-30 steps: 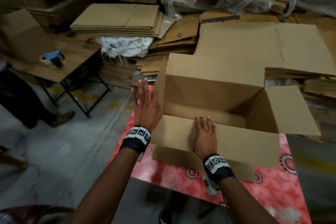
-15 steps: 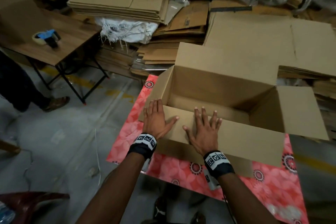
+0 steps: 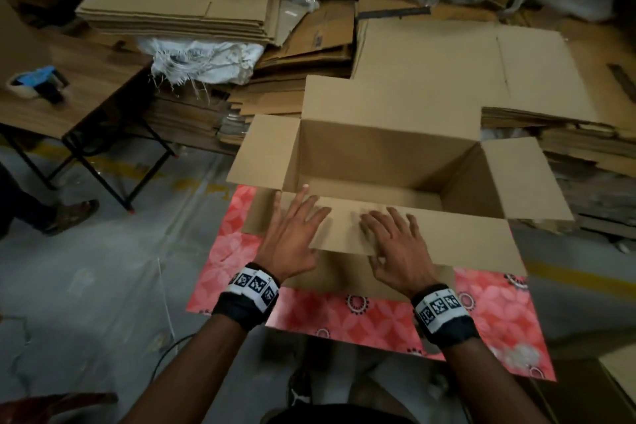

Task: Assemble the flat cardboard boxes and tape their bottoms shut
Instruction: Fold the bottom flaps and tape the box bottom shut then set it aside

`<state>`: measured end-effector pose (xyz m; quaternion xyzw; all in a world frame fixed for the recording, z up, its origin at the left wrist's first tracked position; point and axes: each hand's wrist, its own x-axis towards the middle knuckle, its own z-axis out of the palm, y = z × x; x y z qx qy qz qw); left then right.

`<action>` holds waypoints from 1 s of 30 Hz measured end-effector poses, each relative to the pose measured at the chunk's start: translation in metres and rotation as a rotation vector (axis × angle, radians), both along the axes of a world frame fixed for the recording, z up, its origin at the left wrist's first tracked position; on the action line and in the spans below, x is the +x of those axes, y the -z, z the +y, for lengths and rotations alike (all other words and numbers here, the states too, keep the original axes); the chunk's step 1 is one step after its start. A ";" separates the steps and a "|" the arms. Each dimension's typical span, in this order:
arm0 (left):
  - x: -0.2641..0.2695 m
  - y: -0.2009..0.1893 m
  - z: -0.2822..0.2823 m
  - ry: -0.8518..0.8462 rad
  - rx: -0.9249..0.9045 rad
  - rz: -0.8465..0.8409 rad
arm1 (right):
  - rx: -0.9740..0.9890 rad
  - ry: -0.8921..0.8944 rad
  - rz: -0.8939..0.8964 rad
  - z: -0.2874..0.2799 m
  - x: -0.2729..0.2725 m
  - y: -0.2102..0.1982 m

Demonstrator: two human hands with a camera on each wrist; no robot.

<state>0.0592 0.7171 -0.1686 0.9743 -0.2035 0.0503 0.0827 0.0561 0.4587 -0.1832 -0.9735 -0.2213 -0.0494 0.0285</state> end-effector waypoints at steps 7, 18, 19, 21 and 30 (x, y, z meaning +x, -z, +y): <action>0.028 -0.032 -0.039 -0.163 -0.203 -0.583 | 0.197 0.191 -0.489 -0.029 0.031 -0.056; 0.044 0.051 -0.068 -0.439 -0.441 -0.253 | 0.501 0.550 -0.492 -0.101 0.049 -0.009; 0.047 0.058 -0.074 -0.436 -0.423 -0.216 | 0.571 0.569 -0.514 -0.103 0.051 -0.011; 0.051 0.066 -0.084 -0.432 -0.372 -0.162 | 0.636 0.623 -0.547 -0.111 0.054 -0.015; 0.032 0.101 -0.119 -0.692 -0.584 -0.199 | 0.855 1.011 -0.067 -0.179 0.027 0.089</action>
